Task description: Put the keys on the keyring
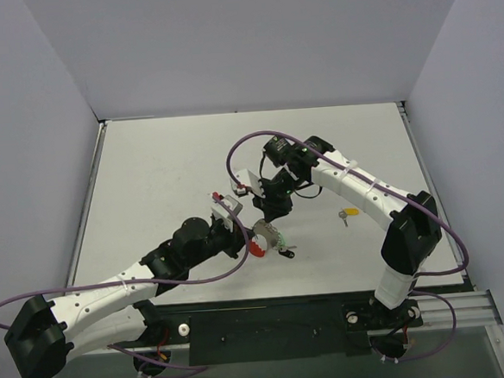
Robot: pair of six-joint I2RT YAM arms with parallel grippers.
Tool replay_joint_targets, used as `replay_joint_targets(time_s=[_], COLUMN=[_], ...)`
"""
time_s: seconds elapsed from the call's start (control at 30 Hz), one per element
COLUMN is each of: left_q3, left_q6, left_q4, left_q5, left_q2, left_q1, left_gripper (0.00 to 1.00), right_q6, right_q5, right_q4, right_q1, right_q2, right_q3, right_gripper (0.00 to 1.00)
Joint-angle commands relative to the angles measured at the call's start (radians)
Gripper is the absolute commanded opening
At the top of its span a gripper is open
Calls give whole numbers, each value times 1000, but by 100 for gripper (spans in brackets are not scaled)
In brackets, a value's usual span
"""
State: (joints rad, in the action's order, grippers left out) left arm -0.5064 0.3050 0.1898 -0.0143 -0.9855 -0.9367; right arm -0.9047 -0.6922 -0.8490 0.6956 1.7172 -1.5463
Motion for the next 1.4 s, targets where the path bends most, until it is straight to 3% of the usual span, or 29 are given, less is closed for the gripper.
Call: replay_joint_targets(time_s=[0.0,0.17,0.27,0.6,0.83,0.87,0.9,0.97,1.03,1.37], left_q3=[-41,-34,-35,-40,-41,-40,-38,-31,-24,-18], left_q6=[23,37,42,40,43,45,45,37,34,34], left_q4=[65,66,68,48,60,60,62,62,60,54], left_q5=[-21,-42,-59,-102,-116,-118,-119,-128,-134,-130], left_q2=[13,4,-10,-30,-30,-30,-28,-22,-18,10], left_q1=[7,19,27,47,55,55,56,58,58,64], left_gripper=[0,0,0,0,0,0,0,0,0,0], right_q6=[1,-86,-135,-322,-344,-336,-344,-355,-362,-324], right_q5=[-15,-52,-58,-23,20,19,26,46,53,43], right_q4=[-12,-74,-105,-271,-294,-298,-303,-300,-291,-249], right_q1=[10,12,19,47,67,68,68,68,62,59], right_q2=[-19,-27,-21,7,31,32,35,38,44,88], right_q3=[-43,-55,-72,-159,-199,-199,-195,-176,-155,-140], right_gripper=[13,9,0,0,0,2,12,24,28,28])
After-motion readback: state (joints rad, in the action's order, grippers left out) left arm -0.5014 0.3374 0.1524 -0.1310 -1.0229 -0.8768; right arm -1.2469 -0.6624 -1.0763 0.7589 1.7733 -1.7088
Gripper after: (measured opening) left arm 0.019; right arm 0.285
